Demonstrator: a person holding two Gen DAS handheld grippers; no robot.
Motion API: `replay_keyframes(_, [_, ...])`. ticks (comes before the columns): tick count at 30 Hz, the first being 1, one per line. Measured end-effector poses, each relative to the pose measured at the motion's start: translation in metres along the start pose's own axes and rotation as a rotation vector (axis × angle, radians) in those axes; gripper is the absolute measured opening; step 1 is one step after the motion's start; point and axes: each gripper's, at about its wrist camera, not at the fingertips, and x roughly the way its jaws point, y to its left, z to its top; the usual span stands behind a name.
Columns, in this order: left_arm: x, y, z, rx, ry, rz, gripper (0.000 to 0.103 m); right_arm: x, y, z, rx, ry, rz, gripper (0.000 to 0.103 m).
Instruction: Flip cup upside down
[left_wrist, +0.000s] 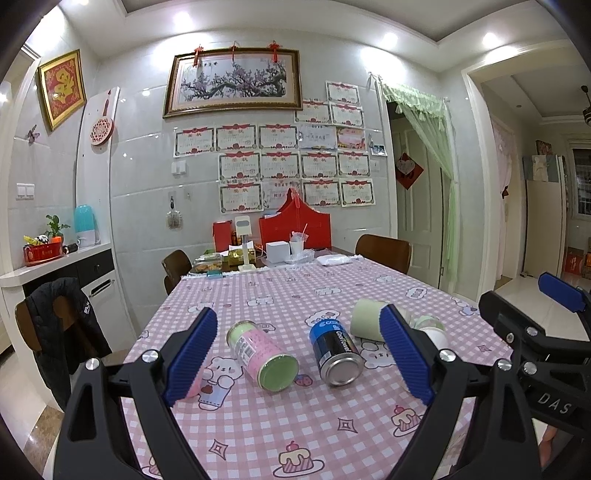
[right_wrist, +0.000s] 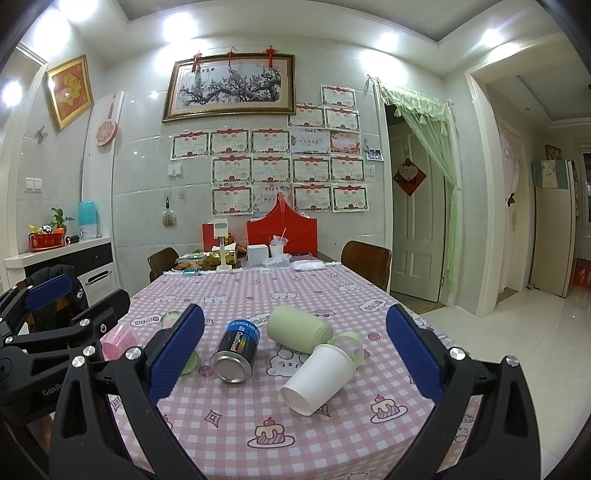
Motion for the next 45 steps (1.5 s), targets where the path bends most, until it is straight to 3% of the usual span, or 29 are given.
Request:
replay_keyframes(10, [0.023, 0.002, -0.012, -0.014, 0.076, -0.008, 0.088, 0.019, 0.002, -0.011, -0.008, 0.061, 0.025, 0.095])
replay_keyframes(17, [0.06, 0.002, -0.034, -0.053, 0.195, -0.053, 0.088, 0.046, -0.006, -0.026, 0.014, 0.146, 0.046, 0.095])
replay_keyframes(30, [0.142, -0.03, -0.048, -0.054, 0.344, -0.116, 0.088, 0.089, -0.036, -0.038, 0.059, 0.206, -0.008, 0.095])
replay_keyframes(45, [0.22, -0.068, -0.066, 0.002, 0.493, -0.072, 0.088, 0.136, -0.06, -0.052, 0.128, 0.279, -0.018, 0.095])
